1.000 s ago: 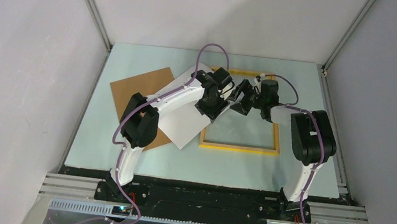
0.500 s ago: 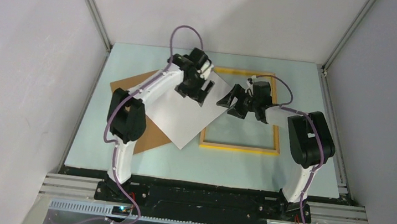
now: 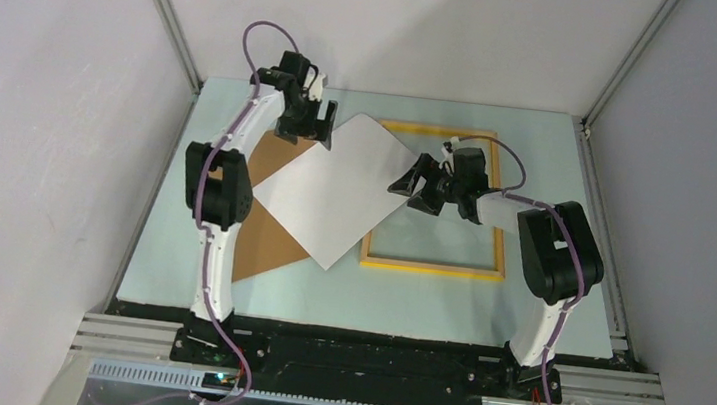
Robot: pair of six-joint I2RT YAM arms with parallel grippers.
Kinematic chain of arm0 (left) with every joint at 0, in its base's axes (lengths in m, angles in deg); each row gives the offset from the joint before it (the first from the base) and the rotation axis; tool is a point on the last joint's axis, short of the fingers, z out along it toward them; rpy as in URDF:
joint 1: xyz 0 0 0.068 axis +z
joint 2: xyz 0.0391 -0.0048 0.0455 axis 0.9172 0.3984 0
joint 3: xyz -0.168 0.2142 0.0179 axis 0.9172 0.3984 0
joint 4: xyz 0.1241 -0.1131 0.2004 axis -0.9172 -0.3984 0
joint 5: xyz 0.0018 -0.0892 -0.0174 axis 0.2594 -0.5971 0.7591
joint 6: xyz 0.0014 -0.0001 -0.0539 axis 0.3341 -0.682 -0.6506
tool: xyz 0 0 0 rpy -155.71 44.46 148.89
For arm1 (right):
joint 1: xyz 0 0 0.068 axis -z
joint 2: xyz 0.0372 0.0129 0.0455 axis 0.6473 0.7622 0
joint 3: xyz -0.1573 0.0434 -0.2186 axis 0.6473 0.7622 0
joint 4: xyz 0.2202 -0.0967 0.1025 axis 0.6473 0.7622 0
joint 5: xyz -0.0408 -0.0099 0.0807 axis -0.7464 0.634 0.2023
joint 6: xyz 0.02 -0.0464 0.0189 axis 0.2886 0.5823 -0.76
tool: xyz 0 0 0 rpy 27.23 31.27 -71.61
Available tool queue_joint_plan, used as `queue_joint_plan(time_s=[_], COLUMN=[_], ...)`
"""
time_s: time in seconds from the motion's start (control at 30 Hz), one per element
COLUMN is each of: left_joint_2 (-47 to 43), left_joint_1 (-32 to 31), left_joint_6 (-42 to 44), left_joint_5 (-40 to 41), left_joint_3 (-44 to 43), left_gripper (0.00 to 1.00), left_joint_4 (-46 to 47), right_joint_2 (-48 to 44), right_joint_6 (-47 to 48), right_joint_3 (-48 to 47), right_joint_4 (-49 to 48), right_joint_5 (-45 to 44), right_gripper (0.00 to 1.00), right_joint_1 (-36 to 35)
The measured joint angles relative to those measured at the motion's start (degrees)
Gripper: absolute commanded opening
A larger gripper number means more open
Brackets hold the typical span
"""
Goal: Put the photo into the frame
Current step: Turn over the photo at the center of the board, then place the photo in the photo frame.
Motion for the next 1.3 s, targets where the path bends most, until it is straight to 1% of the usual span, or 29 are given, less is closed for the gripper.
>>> queue_joint_plan(time_s=[0.27, 0.67, 1.13, 1.3], left_joint_2=[9.44, 15.45, 16.33, 15.85], left_joint_1=[3.43, 4.83, 5.73, 5.99], left_joint_6=[-1.77, -4.57, -5.64, -5.64], left_joint_5=[-2.91, -6.23, -9.07, -10.47], left_joint_3=[-6.27, -9.33, -9.94, -8.26], left_gripper=[0.99, 0.98, 0.95, 0.94], left_joint_4=[-0.04, 0.13, 0.61, 1.99], right_joint_2=[0.00, 0.00, 0.09, 1.44], right_joint_6=[-0.11, -0.44, -1.46, -2.60], right_joint_3=[0.00, 1.01, 2.01, 2.03], right_joint_4=[0.00, -0.46, -1.38, -3.43], right_joint_5=[0.02, -0.02, -0.24, -0.11], right_gripper=[0.86, 0.85, 0.84, 0.84], right_joint_1=[-0.55, -1.16, -2.73, -2.78])
